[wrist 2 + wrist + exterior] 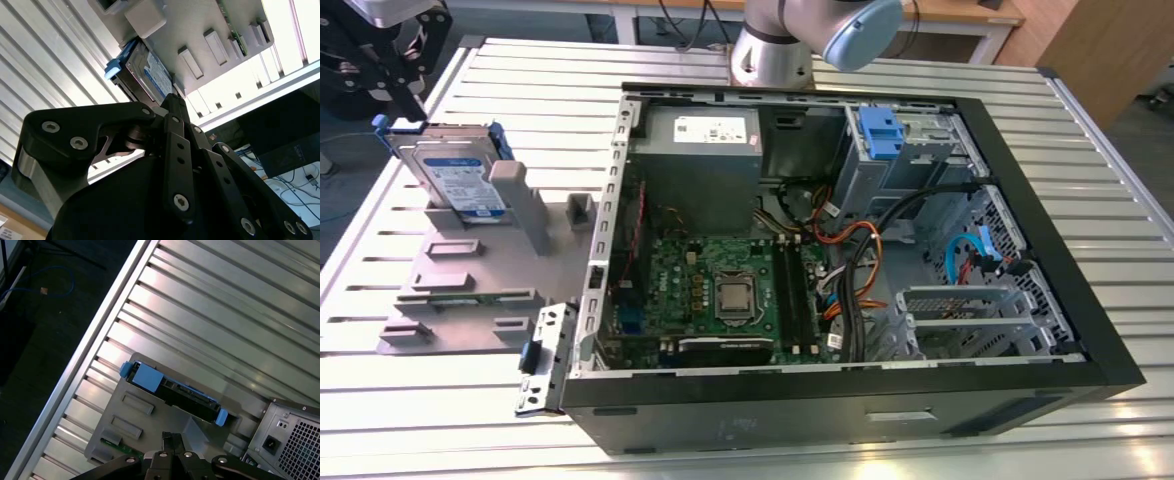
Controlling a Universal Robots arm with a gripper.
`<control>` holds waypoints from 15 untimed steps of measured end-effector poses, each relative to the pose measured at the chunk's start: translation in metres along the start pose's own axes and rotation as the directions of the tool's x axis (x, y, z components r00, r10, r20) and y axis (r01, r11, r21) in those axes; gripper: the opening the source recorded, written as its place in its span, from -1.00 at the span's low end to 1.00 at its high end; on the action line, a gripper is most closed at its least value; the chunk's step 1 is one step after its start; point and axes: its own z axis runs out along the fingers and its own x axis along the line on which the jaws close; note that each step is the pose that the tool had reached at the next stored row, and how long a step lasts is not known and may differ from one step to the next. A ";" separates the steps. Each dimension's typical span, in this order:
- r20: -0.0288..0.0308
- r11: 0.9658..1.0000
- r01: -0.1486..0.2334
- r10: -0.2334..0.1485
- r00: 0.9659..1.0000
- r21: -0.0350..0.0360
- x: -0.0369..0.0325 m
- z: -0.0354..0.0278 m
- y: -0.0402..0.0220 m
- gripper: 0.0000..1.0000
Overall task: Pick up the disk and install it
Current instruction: 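Pick up the disk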
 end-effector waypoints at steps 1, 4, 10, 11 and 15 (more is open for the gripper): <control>0.000 1.000 0.001 -0.001 1.000 0.000 0.0000 0.0000 0.0000 -0.79; 0.000 1.000 0.002 -0.002 1.000 0.000 0.0000 0.0000 0.0000 -0.79; 0.000 1.000 0.006 -0.006 1.000 0.000 0.0000 0.0000 0.0000 -0.79; 0.000 1.000 0.006 -0.006 1.000 0.000 0.0000 0.0000 0.0000 -0.79; 0.000 1.000 0.009 -0.009 1.000 0.000 0.0000 0.0000 0.0000 -0.79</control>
